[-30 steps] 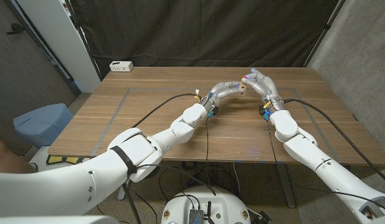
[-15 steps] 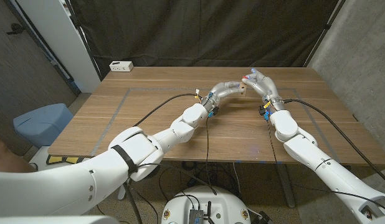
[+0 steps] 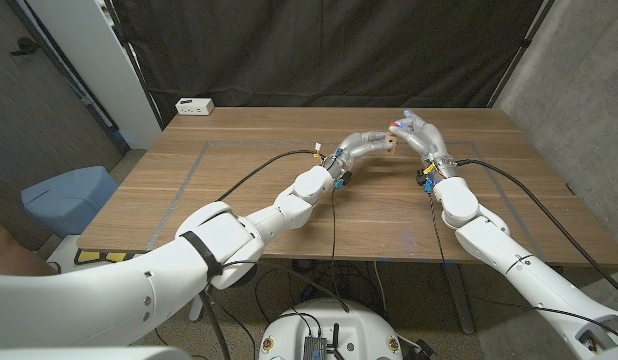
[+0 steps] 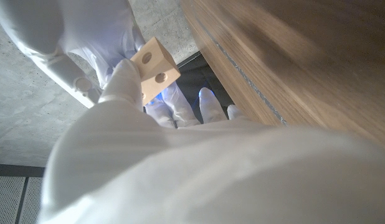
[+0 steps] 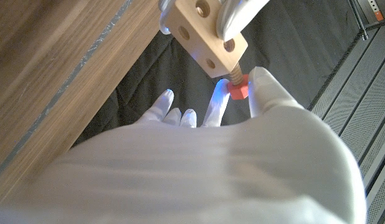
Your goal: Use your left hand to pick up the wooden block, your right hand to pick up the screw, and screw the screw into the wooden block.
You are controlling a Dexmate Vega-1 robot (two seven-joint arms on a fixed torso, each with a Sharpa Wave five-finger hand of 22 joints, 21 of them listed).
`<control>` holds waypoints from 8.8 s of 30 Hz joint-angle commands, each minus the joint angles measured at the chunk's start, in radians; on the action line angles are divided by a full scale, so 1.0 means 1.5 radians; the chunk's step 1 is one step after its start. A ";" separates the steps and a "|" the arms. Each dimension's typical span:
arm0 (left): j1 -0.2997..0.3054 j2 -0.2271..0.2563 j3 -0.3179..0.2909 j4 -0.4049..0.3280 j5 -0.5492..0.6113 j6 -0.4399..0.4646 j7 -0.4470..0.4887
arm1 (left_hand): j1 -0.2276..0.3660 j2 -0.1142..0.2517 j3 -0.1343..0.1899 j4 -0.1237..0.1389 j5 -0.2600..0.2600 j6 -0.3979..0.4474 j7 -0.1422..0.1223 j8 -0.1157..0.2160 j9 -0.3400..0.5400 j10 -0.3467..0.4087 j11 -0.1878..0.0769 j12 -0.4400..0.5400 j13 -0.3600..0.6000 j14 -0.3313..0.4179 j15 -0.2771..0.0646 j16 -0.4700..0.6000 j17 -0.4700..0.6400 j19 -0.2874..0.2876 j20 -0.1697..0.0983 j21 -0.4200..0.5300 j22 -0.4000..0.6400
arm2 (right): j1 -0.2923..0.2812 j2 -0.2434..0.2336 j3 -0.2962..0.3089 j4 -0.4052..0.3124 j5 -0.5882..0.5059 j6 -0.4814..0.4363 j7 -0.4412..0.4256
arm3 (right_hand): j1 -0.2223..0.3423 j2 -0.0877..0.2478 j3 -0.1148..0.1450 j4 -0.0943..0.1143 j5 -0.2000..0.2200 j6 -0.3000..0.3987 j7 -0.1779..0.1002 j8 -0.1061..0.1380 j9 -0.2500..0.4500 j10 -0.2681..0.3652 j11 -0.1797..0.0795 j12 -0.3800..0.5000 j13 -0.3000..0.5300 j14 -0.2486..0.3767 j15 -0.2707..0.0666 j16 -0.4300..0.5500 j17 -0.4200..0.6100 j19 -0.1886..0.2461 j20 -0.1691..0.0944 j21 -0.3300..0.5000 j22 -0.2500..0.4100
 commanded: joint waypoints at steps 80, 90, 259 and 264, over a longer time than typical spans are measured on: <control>-0.010 -0.007 0.003 0.016 -0.003 0.001 -0.011 | 0.000 0.011 0.000 0.005 0.004 0.035 0.006 0.004 0.002 0.008 0.000 0.000 0.004 0.006 -0.066 -0.001 0.001 0.002 0.002 0.005 0.001 | -0.007 0.001 0.004 0.020 0.007 0.025 0.004 | 0.001 0.003 -0.003 -0.002 0.007 0.002 0.000 0.014 -0.009 -0.005 -0.004 0.000 0.003 -0.003 -0.005 0.003 0.002 -0.004 -0.019 0.002 0.002; -0.010 -0.007 0.003 0.016 -0.005 0.002 -0.015 | 0.000 0.011 0.000 0.005 0.004 0.035 0.005 0.004 0.002 0.009 0.000 0.000 0.005 0.005 -0.065 -0.002 0.001 0.003 0.001 0.005 0.001 | -0.007 -0.002 0.002 0.015 0.004 0.022 0.006 | 0.002 0.004 -0.003 -0.001 0.007 -0.005 -0.003 0.013 -0.010 -0.010 -0.006 -0.002 0.003 -0.004 -0.004 0.003 0.002 -0.004 -0.019 0.001 0.002; -0.036 -0.012 0.026 0.042 0.007 0.002 -0.034 | -0.001 0.014 0.001 0.003 0.006 0.033 0.008 0.000 0.002 0.007 0.000 -0.008 0.011 0.010 -0.064 -0.006 0.001 0.007 0.000 0.005 0.001 | 0.024 -0.342 0.063 -0.290 0.063 -0.377 0.242 | -0.112 -0.027 -0.037 0.013 -0.023 -0.284 0.071 -0.186 -0.124 -0.132 0.064 0.000 0.004 -0.094 0.076 -0.011 -0.015 -0.085 0.049 0.000 0.004; -0.034 -0.007 0.034 0.036 0.020 -0.011 -0.021 | -0.001 0.014 0.001 0.003 0.006 0.033 0.007 0.000 0.002 0.008 0.000 -0.008 0.011 0.011 -0.065 -0.006 0.001 0.007 0.001 0.005 0.001 | 0.055 -0.367 0.055 -0.304 0.059 -0.411 0.277 | -0.106 -0.023 -0.033 0.010 -0.023 -0.276 0.075 -0.187 -0.126 -0.130 0.067 0.002 0.004 -0.094 0.077 -0.010 -0.017 -0.087 0.055 0.000 0.004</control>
